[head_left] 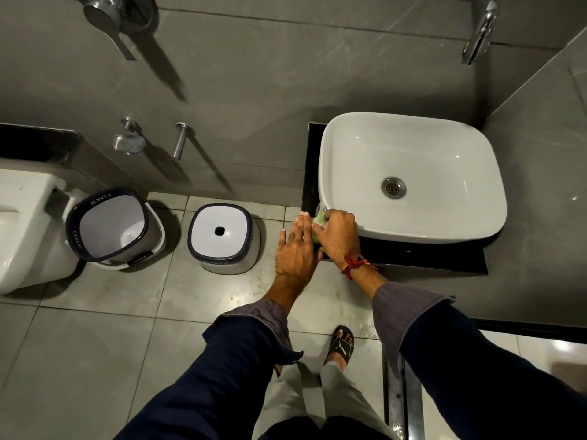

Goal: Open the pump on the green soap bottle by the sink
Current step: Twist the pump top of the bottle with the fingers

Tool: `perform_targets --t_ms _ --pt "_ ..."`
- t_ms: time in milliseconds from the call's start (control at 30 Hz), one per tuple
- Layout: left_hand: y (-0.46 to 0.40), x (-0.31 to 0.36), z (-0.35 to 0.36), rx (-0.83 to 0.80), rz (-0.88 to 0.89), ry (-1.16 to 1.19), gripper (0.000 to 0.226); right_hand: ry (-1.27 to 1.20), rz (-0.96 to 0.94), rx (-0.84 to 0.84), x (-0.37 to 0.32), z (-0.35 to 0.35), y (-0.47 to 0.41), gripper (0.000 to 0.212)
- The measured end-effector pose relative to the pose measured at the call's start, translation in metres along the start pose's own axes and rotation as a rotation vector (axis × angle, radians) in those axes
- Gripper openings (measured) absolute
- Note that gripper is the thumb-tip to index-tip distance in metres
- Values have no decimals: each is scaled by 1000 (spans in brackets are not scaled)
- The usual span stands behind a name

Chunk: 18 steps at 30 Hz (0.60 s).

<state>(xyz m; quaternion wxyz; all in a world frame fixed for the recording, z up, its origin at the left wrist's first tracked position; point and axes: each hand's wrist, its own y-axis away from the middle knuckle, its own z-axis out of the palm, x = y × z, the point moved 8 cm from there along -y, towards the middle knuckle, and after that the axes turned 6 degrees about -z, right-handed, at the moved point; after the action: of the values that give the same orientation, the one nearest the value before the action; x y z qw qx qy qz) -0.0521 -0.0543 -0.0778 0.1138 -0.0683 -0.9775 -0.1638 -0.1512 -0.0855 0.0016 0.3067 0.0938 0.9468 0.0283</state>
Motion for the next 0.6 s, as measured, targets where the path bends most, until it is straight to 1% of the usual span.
perform_targets --t_ms 100,233,333,433,500,600 --pt "0 0 -1 1 -3 -2 84 -45 -8 38 3 3 0 28" --pt "1 1 1 -13 0 -5 82 -31 49 93 7 9 5 38" --pt "1 1 -2 -17 5 10 82 -17 76 98 8 13 7 44" --pt "3 2 -5 -12 10 26 82 -82 90 153 13 8 13 46" --pt "4 2 -5 -10 7 13 82 -134 44 173 12 9 17 44" --pt "3 2 -6 -16 -4 -5 80 -197 -6 181 5 11 17 32"
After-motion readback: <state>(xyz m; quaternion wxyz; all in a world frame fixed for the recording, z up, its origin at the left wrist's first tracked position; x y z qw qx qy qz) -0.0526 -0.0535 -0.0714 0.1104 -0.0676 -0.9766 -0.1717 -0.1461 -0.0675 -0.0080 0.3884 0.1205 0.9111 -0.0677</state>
